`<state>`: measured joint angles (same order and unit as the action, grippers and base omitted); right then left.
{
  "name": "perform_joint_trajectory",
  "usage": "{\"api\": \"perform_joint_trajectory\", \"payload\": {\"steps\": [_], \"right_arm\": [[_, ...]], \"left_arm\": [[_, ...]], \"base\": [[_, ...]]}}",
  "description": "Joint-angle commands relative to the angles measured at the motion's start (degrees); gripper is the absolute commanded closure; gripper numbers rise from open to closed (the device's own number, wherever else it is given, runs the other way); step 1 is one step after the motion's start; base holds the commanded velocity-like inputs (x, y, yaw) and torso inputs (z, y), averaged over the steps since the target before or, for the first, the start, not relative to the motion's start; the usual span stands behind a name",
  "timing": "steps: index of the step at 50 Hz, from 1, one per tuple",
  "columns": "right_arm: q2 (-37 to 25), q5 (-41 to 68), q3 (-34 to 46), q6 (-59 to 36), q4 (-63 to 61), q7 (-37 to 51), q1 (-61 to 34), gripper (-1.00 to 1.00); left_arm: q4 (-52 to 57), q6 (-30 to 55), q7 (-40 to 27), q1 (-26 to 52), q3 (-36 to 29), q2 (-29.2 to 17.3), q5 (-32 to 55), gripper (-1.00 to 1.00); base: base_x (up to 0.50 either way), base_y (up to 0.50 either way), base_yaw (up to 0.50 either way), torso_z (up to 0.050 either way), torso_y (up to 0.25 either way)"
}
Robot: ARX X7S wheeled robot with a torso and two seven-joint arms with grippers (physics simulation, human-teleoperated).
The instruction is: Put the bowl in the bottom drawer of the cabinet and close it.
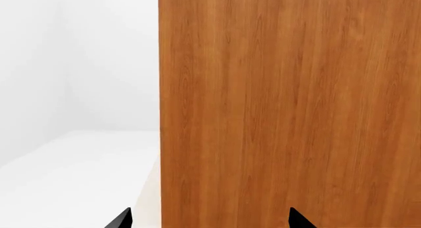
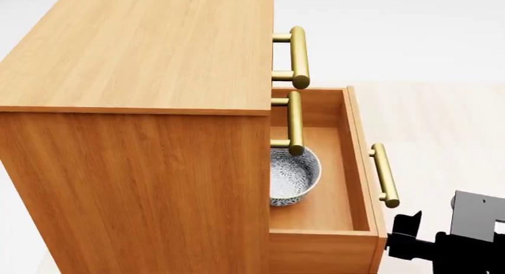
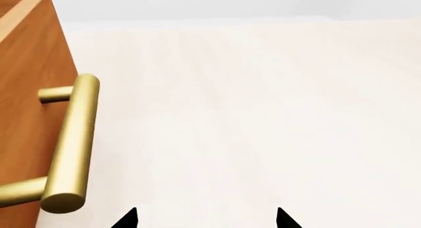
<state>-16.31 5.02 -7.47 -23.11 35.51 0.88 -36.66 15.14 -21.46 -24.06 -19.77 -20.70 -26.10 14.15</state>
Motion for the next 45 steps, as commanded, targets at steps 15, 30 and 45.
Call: {"api": "perform_joint_trajectory", "payload": {"steps": [15, 30, 45], "right_arm": [[3.64, 0.02, 3.64, 0.39, 1.35, -0.84, -1.0, -1.0], [5.35, -0.4, 5.87, -0.08, 1.51, -1.24, -2.38, -1.0], [7.03, -0.72, 8.22, -0.39, 0.64, -1.82, -1.63, -1.0]], "left_arm": [[0.1, -0.16, -0.12, -0.01, -0.1, -0.16, 0.33, -1.0], [-0.07, -0.24, -0.11, 0.14, -0.23, -0.22, 0.4, -1.0], [-1.45, -1.18, 0.31, 0.7, -0.36, 0.03, 0.75, -1.0]], "base": [[0.0, 0.0, 0.0, 0.0, 0.0], [0.0, 0.0, 0.0, 0.0, 0.0], [0.0, 0.0, 0.0, 0.0, 0.0]]}}
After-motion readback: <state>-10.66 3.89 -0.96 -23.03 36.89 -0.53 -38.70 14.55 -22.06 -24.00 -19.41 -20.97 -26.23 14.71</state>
